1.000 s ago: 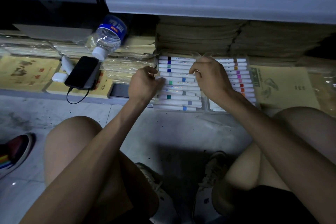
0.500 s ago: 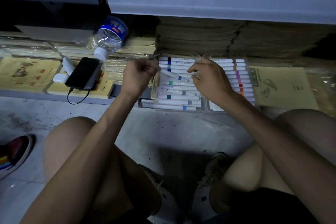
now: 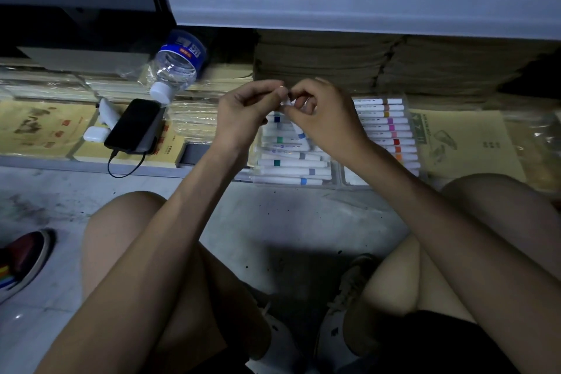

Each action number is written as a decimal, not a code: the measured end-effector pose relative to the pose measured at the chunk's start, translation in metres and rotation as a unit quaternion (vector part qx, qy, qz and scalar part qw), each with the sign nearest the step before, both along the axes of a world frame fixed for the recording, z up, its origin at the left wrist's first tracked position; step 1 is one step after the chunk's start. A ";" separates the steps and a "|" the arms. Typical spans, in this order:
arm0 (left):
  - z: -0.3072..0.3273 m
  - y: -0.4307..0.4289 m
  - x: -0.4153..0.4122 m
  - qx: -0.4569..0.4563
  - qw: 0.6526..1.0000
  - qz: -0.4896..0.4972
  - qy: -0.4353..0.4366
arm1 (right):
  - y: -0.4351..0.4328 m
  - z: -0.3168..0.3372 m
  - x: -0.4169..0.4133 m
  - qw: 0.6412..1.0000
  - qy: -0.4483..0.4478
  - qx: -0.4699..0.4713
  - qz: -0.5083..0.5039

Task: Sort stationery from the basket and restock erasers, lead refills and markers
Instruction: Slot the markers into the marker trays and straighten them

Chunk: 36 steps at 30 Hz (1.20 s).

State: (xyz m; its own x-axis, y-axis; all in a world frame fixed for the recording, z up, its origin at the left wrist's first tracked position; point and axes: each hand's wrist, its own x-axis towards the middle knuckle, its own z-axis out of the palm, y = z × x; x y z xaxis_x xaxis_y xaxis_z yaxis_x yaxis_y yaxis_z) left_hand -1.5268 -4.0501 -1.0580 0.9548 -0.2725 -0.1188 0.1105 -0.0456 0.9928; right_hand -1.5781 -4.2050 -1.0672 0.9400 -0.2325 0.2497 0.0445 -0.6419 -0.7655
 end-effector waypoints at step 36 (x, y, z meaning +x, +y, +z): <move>-0.064 0.002 0.025 0.152 0.973 0.053 0.166 | -0.045 -0.060 -0.010 0.990 0.100 -0.097 -0.034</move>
State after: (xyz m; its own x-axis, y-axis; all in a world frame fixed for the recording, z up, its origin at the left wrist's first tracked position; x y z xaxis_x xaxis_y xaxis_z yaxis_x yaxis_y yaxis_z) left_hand -1.5018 -4.0482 -1.1222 0.8708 -0.0784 -0.4853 0.4430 -0.3030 0.8438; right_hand -1.5877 -4.2496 -1.1269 0.9591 -0.2626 0.1058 -0.1438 -0.7739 -0.6168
